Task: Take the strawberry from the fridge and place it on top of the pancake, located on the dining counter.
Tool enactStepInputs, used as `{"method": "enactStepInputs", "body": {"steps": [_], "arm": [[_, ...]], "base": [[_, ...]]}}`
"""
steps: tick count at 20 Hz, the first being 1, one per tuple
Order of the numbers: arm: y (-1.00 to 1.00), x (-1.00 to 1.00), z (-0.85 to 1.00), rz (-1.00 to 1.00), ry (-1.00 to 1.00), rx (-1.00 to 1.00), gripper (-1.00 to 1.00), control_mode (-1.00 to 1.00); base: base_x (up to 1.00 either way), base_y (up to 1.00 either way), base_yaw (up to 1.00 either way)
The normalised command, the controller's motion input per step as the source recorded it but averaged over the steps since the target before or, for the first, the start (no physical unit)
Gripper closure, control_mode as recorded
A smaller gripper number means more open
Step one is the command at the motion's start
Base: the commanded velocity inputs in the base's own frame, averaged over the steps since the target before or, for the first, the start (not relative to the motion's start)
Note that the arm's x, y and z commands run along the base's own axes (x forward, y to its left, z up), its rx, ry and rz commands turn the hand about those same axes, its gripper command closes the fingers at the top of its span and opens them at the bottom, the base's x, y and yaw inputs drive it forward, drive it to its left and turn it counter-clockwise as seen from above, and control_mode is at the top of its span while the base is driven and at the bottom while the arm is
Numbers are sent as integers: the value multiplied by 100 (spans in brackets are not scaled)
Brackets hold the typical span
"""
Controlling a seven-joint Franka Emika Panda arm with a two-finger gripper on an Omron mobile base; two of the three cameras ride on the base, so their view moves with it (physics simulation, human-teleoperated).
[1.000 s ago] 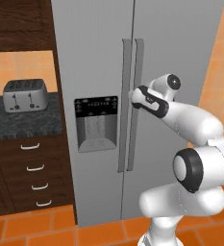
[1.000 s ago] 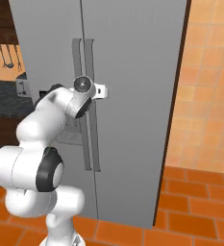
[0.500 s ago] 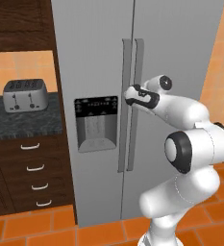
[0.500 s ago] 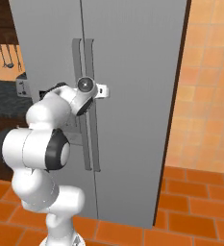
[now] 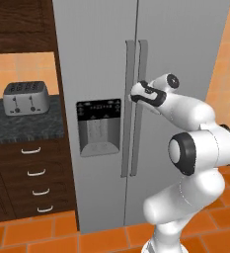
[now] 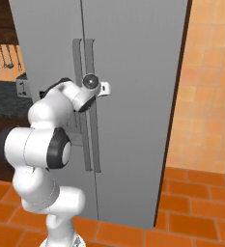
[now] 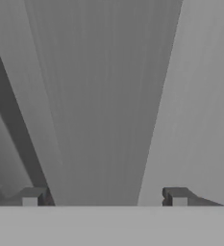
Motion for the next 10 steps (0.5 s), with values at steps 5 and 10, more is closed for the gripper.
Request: {"method": "enactStepInputs", "body": {"steps": [5,10], "arm": [[0,27,-55,1,-18,0,100,-100],[-16,-24,-31,4,-12,0,100,-100]], "base": [[0,0,0],[0,0,0]]}}
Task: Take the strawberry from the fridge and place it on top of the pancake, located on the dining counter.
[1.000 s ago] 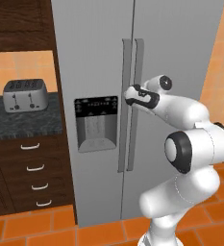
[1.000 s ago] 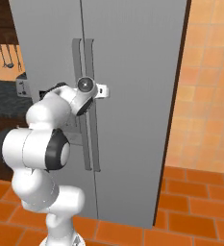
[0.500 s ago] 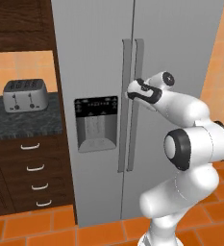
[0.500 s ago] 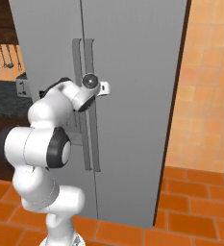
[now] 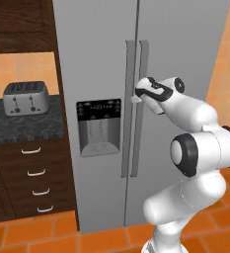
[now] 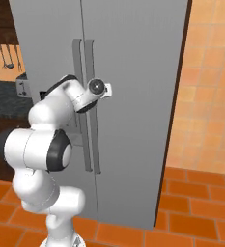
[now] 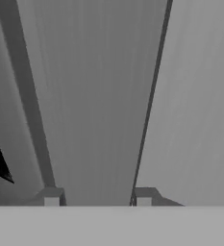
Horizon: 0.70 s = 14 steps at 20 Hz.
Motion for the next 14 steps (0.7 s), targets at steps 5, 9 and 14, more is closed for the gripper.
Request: {"method": "enactStepInputs", "body": {"steps": [5,9,14], "arm": [[-67,-86,-14,3,-1,0,100,-100],[-90,-90,-9,6,0,0,100,-100],[-100,-80,-8,1,0,4,100,-100]], "base": [[0,0,0],[0,0,0],[0,0,0]]}}
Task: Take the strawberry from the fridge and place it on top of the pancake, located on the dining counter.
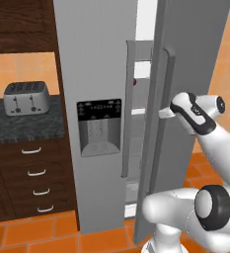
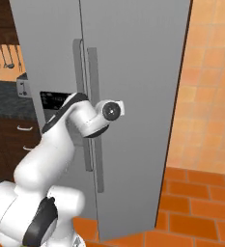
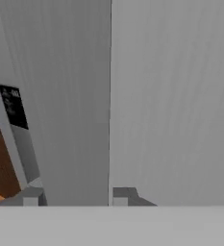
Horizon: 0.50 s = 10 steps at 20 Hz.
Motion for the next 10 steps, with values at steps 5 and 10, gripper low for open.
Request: {"method": "enactStepInputs", "body": {"steps": [5,10], "arm": [[-98,-59,0,2,0,4,100,-100],[-97,-31,0,2,0,4,100,-100]], "base": [[0,0,0],[0,0,0]]}}
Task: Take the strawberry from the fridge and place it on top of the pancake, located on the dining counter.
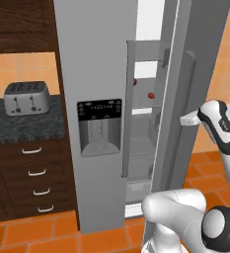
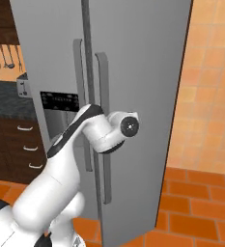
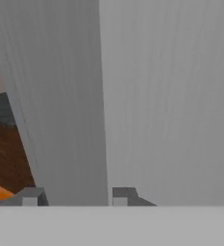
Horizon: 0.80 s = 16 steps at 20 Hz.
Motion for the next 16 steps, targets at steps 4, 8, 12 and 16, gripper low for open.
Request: {"method": "enactStepInputs", "body": {"steps": [4,8,12,16], "arm": [[-88,-7,-1,0,4,5,100,-100],[-60,0,-10,0,6,2,100,-100],[-9,0,-23,0,8,-1,-100,-100],[0,-59,-6,0,-11,-1,-100,-100]], "base": [[0,0,0],[0,0,0],[0,0,0],[0,0,0]]}}
